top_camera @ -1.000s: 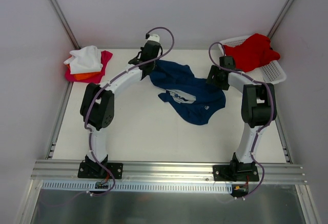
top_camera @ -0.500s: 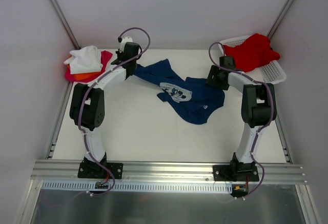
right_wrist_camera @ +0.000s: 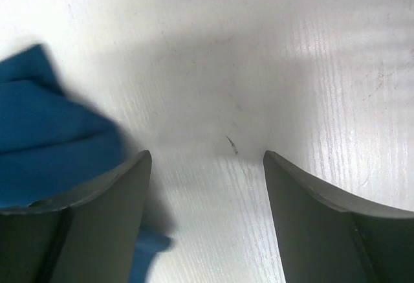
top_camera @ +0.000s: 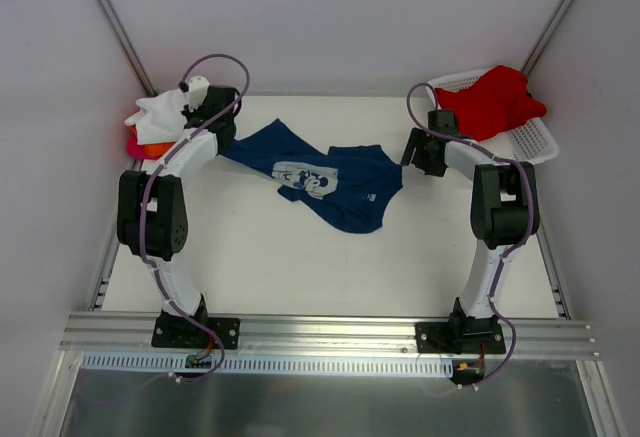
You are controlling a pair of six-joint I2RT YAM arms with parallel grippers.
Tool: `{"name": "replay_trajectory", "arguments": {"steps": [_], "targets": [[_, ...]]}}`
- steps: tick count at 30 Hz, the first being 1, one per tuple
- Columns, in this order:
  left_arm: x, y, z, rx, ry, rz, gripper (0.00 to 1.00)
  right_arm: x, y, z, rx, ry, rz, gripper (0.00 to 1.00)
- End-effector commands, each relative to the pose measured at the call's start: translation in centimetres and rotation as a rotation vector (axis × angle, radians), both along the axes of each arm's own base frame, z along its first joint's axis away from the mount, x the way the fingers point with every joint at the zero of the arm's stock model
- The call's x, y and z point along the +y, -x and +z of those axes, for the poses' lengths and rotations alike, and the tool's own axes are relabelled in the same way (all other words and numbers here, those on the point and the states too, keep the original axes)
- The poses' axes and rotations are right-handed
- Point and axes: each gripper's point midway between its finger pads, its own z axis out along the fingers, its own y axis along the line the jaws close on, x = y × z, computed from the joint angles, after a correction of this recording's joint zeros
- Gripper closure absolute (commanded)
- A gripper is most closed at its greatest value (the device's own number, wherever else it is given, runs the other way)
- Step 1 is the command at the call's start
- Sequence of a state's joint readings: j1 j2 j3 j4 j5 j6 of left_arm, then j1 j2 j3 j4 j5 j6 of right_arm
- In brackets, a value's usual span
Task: Fold and stack the t-shirts
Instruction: Flatten out the tshirt
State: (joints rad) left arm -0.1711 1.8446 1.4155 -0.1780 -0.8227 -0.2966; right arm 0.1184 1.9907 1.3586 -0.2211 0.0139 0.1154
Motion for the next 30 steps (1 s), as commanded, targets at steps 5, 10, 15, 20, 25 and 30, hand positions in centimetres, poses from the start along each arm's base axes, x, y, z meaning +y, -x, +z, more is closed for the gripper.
{"name": "replay_trajectory", "arguments": {"steps": [5, 10, 15, 20, 25, 30], "targets": [[2.2, 1.2, 1.5, -0.039, 0.034, 0.069, 0.44, 0.7, -0.6, 1.1, -0.031, 0.001, 0.023, 0.25], [-0.1, 0.5, 0.5, -0.014, 0.078, -0.004, 0.01, 2.1, 0.2, 2.8, -0.051, 0.01, 0.077, 0.24], [-4.2, 0.3, 1.1, -0.011, 0.056, -0.089, 0.01, 6.4, 1.4, 5.9, -0.104, 0.004, 0.175, 0.24], [-8.2, 0.7, 1.6, -0.008, 0.024, -0.164, 0.01, 11.6, 3.7, 6.6, -0.109, 0.011, 0.287, 0.24], [-11.1, 0.8, 0.9, 0.006, 0.037, -0.225, 0.01, 15.8, 5.0, 6.4, -0.103, 0.001, 0.377, 0.24], [-11.9, 1.2, 0.2, 0.028, 0.029, -0.242, 0.01, 16.2, 5.2, 5.3, -0.087, 0.027, 0.368, 0.24]]}}
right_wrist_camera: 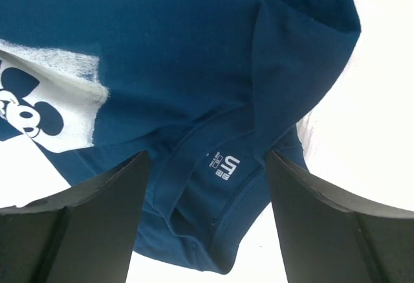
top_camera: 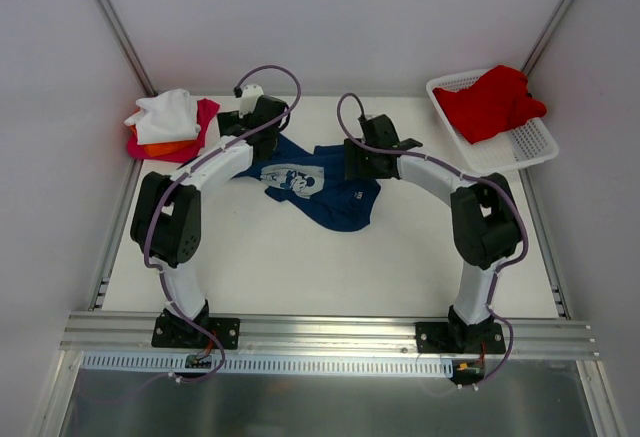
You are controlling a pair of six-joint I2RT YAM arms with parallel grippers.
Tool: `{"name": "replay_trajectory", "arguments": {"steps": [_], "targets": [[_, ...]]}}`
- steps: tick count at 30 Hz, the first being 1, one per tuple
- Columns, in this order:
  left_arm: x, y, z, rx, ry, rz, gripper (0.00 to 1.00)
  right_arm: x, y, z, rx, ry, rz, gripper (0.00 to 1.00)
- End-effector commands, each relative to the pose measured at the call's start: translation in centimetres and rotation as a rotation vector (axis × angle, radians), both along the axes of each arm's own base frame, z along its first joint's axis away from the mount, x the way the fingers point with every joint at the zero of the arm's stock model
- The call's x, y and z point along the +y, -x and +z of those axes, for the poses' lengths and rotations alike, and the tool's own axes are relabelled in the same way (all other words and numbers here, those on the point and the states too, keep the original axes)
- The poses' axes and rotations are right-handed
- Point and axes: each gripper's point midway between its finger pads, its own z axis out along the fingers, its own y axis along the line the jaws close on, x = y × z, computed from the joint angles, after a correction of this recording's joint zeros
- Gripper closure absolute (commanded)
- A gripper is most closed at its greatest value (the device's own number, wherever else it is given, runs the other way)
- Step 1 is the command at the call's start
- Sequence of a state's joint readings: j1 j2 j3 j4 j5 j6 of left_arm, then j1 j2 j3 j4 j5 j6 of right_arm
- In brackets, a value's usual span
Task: Fold and stack the t-shirts
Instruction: Flatten out the tshirt
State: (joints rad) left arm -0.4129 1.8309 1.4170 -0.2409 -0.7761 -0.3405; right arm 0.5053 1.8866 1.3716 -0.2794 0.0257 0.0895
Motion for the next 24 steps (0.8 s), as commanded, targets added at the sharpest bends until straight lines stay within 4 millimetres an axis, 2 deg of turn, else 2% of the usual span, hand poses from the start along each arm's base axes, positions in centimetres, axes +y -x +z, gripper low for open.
{"name": "replay_trajectory", "arguments": {"steps": [1, 6, 9, 10, 14, 16, 20, 23, 24], "targets": [[0.1, 0.0, 0.6, -0.002, -0.019, 0.013, 0.01, -0.3, -1.0, 0.9, -0.03, 0.007, -0.03, 0.24], [-0.3, 0.2, -0.1, 0.012, -0.008, 0.0, 0.01, 0.1, -0.7, 0.2, -0.015, 0.013, -0.028, 0.24], [-0.5, 0.2, -0.5, 0.021, -0.013, -0.003, 0.01, 0.6, -0.8, 2.1, -0.074, 0.001, -0.006, 0.25], [-0.5, 0.2, -0.6, 0.022, -0.011, -0.002, 0.01, 1.1, -0.7, 3.6, -0.108, -0.002, 0.002, 0.24], [-0.6, 0.1, -0.9, 0.026, -0.007, -0.001, 0.01, 2.3, -0.3, 7.4, -0.196, -0.015, 0.046, 0.24], [-0.8, 0.1, -0.8, 0.025, -0.003, -0.005, 0.01, 2.8, -0.3, 8.5, -0.227, -0.024, 0.063, 0.24], [-0.9, 0.4, -0.9, 0.027, -0.001, -0.008, 0.01, 2.9, -0.4, 8.8, -0.243, -0.025, 0.067, 0.24], [-0.8, 0.5, -0.9, 0.029, 0.0, -0.01, 0.01, 3.0, -0.3, 7.4, -0.211, -0.008, 0.075, 0.23], [-0.9, 0.6, -0.8, 0.028, 0.001, -0.01, 0.01, 3.2, -0.7, 6.3, -0.187, 0.005, 0.078, 0.23]]}}
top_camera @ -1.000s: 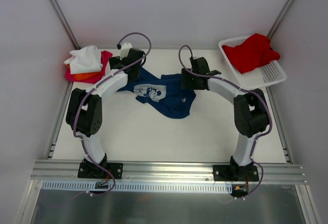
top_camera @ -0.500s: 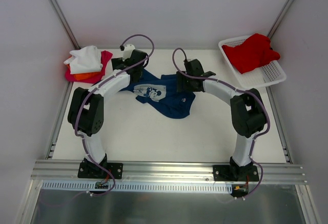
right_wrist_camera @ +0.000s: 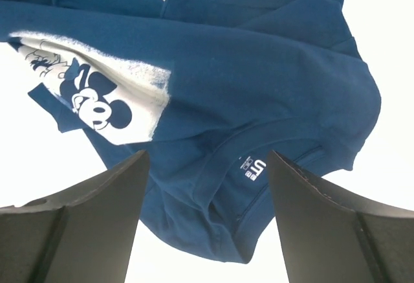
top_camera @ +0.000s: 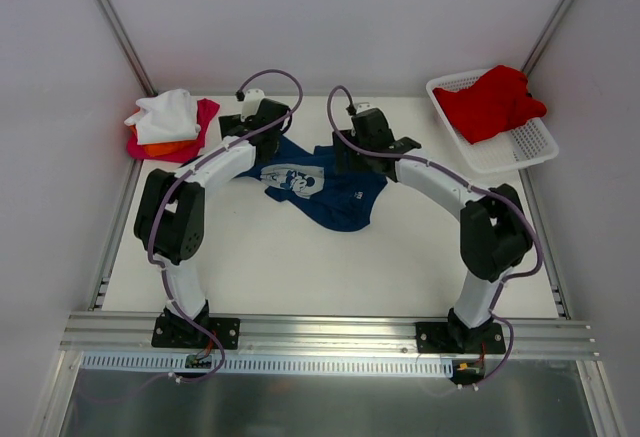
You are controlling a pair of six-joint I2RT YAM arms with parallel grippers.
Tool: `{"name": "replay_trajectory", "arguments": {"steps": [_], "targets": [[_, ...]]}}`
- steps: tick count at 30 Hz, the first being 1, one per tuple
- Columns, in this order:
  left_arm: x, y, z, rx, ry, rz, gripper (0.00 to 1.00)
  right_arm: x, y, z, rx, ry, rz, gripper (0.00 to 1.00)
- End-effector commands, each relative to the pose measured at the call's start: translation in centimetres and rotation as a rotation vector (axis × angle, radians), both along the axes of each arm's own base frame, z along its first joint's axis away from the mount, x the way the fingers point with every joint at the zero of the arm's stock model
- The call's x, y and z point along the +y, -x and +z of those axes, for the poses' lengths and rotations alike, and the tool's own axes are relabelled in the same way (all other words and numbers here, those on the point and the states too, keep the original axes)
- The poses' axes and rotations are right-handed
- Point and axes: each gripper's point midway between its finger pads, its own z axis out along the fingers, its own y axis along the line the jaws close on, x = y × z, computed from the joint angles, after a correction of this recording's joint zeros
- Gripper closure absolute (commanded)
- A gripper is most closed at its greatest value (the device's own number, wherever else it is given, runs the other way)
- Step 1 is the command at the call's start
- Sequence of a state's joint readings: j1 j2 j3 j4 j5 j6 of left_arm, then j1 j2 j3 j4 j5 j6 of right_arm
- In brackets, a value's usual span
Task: Fold and stack the t-shirts
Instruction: Flatten out the tshirt
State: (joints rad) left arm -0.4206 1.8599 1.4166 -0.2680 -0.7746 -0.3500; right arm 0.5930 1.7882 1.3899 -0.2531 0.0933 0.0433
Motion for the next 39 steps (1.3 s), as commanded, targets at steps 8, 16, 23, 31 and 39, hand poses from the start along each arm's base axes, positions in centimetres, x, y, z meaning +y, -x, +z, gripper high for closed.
{"name": "replay_trajectory", "arguments": {"steps": [8, 16, 23, 31, 39], "targets": [[-0.5, 0.8, 1.5, -0.03, 0.019, -0.009, 0.01, 1.0, -1.5, -4.5, 0.104, 0.033, 0.023, 0.23], [-0.6, 1.0, 1.6, -0.029, 0.025, -0.016, 0.01, 0.0, -1.6, -8.3, 0.218, 0.042, -0.019, 0.21], [-0.7, 1.1, 1.8, -0.029, 0.03, -0.022, 0.01, -1.9, -2.5, -9.4, 0.306, 0.014, -0.065, 0.18], [-0.5, 1.1, 2.1, -0.033, 0.023, -0.017, 0.01, -5.6, -3.1, -11.1, 0.403, -0.037, -0.155, 0.17], [-0.7, 1.1, 2.2, -0.035, 0.03, -0.023, 0.01, -9.8, -5.4, -11.1, 0.39, -0.033, -0.244, 0.16]]}}
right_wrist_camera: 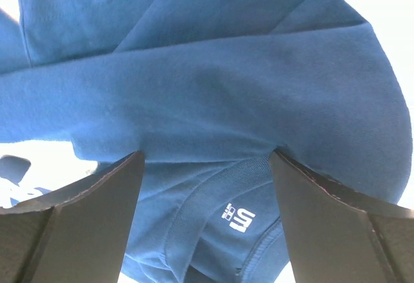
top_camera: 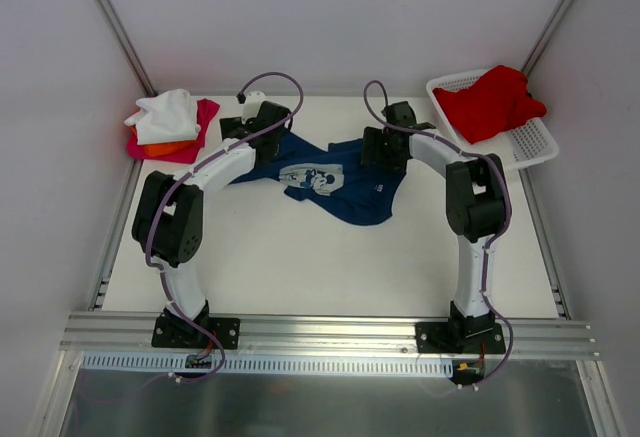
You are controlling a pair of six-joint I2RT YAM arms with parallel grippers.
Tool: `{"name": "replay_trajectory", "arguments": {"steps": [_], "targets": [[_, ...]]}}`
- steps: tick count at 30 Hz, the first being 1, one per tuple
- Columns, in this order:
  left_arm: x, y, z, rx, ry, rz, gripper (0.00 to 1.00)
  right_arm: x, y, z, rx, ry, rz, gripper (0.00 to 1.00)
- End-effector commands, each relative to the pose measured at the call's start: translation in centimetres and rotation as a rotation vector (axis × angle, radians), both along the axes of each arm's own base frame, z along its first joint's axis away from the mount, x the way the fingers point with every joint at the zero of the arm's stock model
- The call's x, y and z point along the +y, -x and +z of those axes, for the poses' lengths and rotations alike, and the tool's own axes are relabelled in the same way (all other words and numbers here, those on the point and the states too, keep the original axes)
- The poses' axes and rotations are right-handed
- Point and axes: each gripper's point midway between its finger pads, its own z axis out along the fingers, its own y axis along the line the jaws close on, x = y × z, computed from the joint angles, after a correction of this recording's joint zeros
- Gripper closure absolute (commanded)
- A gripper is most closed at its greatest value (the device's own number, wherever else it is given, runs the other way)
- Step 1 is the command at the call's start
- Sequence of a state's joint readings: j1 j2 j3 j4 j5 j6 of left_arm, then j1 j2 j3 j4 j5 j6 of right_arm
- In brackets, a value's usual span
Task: Fold and stack the t-shirts
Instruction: Flatten out the tshirt
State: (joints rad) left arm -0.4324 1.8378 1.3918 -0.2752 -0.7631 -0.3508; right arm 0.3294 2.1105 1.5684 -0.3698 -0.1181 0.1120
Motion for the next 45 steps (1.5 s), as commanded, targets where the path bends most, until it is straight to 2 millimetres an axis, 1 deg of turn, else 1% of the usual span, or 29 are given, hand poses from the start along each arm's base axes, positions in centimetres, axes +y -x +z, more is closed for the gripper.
{"name": "replay_trajectory", "arguments": {"steps": [1, 2, 4, 7, 11, 14, 17, 18, 19, 20, 21, 22, 23, 24, 25, 26, 27, 28, 29, 31, 32, 34, 35, 37, 38, 39, 40, 44, 45], "targets": [[-0.3, 0.3, 2.3, -0.045, 0.027, -0.005, 0.01, -3.3, -0.5, -1.5, 0.071, 0.045, -0.064, 0.16], [-0.3, 0.4, 2.3, -0.045, 0.027, -0.005, 0.01, -4.2, -1.2, -1.6, 0.074, 0.05, -0.083, 0.16], [-0.3, 0.4, 2.4, -0.045, 0.027, -0.005, 0.01, -5.6, -2.0, -1.5, 0.07, 0.065, -0.106, 0.16], [-0.2, 0.5, 2.3, -0.042, 0.026, -0.005, 0.01, -7.2, -3.0, -1.4, 0.059, 0.074, -0.137, 0.16], [-0.3, 0.6, 2.2, -0.038, 0.028, -0.01, 0.01, -8.5, -4.1, -1.0, 0.045, 0.093, -0.17, 0.17], [-0.8, 0.6, 1.9, -0.031, 0.04, -0.024, 0.01, -9.0, -4.7, -0.6, 0.03, 0.107, -0.185, 0.16], [-1.8, 0.4, 1.5, -0.023, 0.044, -0.044, 0.01, -8.5, -4.6, -0.3, 0.04, 0.082, -0.173, 0.17], [-2.1, 0.2, 1.4, -0.022, 0.043, -0.047, 0.01, -8.2, -4.1, 0.2, 0.038, 0.072, -0.172, 0.17], [-2.4, 0.0, 1.3, -0.019, 0.041, -0.055, 0.01, -7.7, -4.1, 0.7, 0.013, 0.062, -0.162, 0.17], [-2.9, -0.6, 1.0, -0.014, 0.039, -0.063, 0.01, -7.6, -3.9, 1.0, 0.001, 0.065, -0.159, 0.17], [-3.3, -0.9, 0.9, -0.012, 0.034, -0.07, 0.01, -7.1, -3.0, 1.8, -0.013, 0.063, -0.144, 0.17], [-3.9, -1.1, 0.8, -0.007, 0.02, -0.087, 0.01, -6.7, -3.1, 2.5, -0.043, 0.059, -0.134, 0.17], [-4.6, -1.7, 0.6, -0.006, 0.013, -0.097, 0.01, -6.5, -2.8, 2.9, -0.054, 0.057, -0.127, 0.17], [-5.0, -2.0, 0.7, -0.006, 0.005, -0.106, 0.01, -5.9, -2.4, 4.0, -0.078, 0.051, -0.112, 0.16], [-5.4, -2.2, 0.7, -0.007, 0.002, -0.115, 0.01, -5.5, -2.1, 4.4, -0.088, 0.053, -0.102, 0.17], [-6.6, -2.8, 0.6, -0.012, 0.007, -0.134, 0.01, -5.3, -1.9, 4.8, -0.097, 0.054, -0.096, 0.16], [-7.1, -3.0, 0.6, -0.011, 0.005, -0.145, 0.01, -4.3, -1.6, 5.1, -0.105, 0.051, -0.071, 0.16], [-7.7, -3.3, 0.5, -0.012, 0.007, -0.159, 0.01, -3.9, -1.3, 5.4, -0.11, 0.051, -0.059, 0.17], [-8.8, -4.0, 0.4, -0.011, -0.001, -0.18, 0.01, -2.8, -0.9, 5.4, -0.111, 0.05, -0.031, 0.16], [-9.9, -4.6, 0.0, -0.01, -0.011, -0.199, 0.01, -1.9, -0.7, 5.2, -0.107, 0.056, -0.007, 0.16], [-10.8, -5.3, -0.4, -0.01, -0.015, -0.211, 0.01, -1.6, -0.6, 4.4, -0.091, 0.061, 0.002, 0.16], [-11.8, -5.8, -1.2, 0.004, -0.027, -0.239, 0.01, -0.9, -0.4, 3.7, -0.077, 0.06, 0.016, 0.16], [-12.5, -6.2, -2.1, 0.019, -0.022, -0.255, 0.01, -0.8, -0.3, 3.1, -0.064, 0.061, 0.015, 0.16], [-13.0, -6.3, -2.7, 0.031, -0.012, -0.271, 0.01, -1.0, -0.3, 2.7, -0.058, 0.069, 0.006, 0.16], [-13.3, -6.3, -3.3, 0.044, -0.003, -0.283, 0.01, -1.5, -0.2, 2.5, -0.058, 0.09, -0.007, 0.17], [-13.4, -6.3, -3.6, 0.05, 0.001, -0.284, 0.01, -1.7, -0.2, 2.9, -0.069, 0.097, -0.017, 0.16], [-13.5, -6.3, -3.6, 0.047, 0.007, -0.281, 0.01, -2.3, -0.7, 3.3, -0.101, 0.12, -0.038, 0.16], [-13.5, -6.3, -4.7, 0.065, 0.016, -0.28, 0.02, -3.4, -1.1, 4.9, -0.147, 0.132, -0.058, 0.16], [-13.8, -6.2, -4.9, 0.068, 0.038, -0.283, 0.01, -4.1, -1.4, 5.4, -0.159, 0.137, -0.074, 0.16]]}}
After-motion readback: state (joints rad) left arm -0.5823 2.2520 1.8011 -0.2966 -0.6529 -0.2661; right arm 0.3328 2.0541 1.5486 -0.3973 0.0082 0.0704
